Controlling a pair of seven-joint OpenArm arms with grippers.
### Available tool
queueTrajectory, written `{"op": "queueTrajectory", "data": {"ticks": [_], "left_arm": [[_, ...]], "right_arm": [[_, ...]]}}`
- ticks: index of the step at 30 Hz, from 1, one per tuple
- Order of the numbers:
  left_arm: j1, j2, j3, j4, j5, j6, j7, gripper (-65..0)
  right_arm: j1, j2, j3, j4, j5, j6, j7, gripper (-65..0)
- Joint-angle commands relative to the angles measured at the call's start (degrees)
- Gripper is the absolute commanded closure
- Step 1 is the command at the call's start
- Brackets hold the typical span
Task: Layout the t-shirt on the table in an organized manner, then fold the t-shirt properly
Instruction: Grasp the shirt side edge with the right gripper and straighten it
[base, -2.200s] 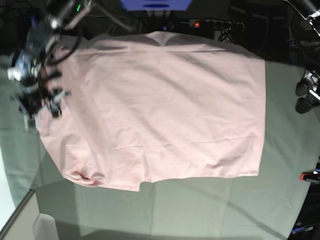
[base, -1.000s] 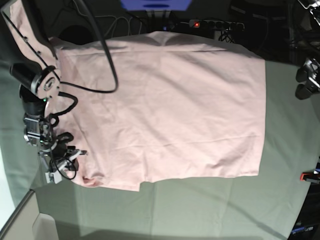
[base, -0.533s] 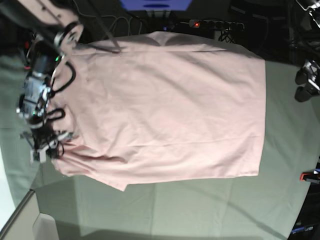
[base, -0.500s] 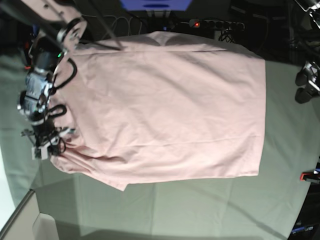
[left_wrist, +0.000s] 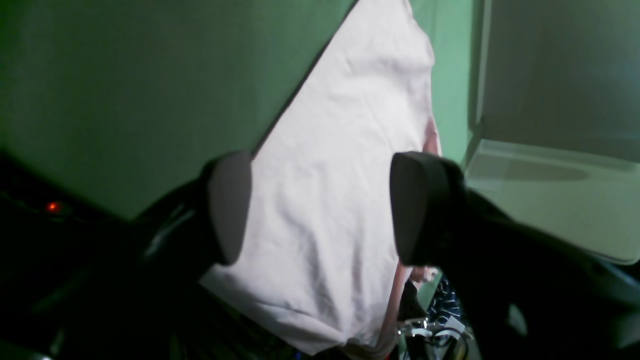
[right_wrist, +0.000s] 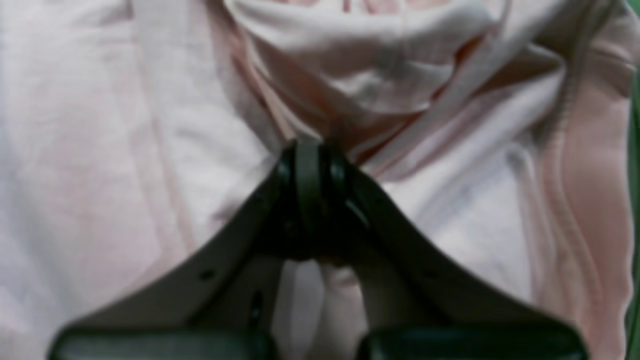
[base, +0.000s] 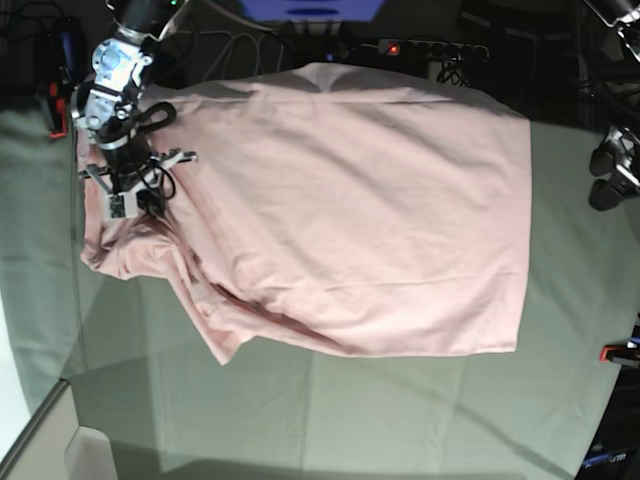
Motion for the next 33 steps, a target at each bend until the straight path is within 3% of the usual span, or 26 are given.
{"op": "queueTrajectory", "data": {"ticks": [1,7,14,18,24,33], "left_arm": [[-0.87,-1.29,-0.22,0.74,-1.42,-0.07,0.04,-42.6],[-1.40,-1.20,-0.22,0.65,-1.42,-0.07,0.04,-42.6],[-2.01,-1.20,-0.22,0.65,-1.42,-0.07,0.04,-42.6],[-2.10,-1.20,-0.22,0.65,-1.42,-0.07,0.04,-42.6],[-2.10,-1.20,-0.22,0.65,-1.42,-0.07,0.04,-42.6],[-1.92,-1.11,-0.31,0.65,-1.42,-0.07,0.04,-42.6]], "right_arm": [[0.09,0.35,0.00,1.70,0.83,0.17,1.02,0.0],[-3.25,1.14,-0.09,9.35,0.83,0.17,1.02,-7.9],[-6.33,0.43,0.26,18.50,0.92,0.17,1.02,-26.4],[-4.92,1.75,-0.35,19.46,6.02,0.17,1.02,-33.6],[-0.09,5.18,-8.00,14.54,1.36,0.17,-1.00,-35.6],[4.84,9.49,-14.51,7.42,0.92,0.17,-4.96,-35.4]]}}
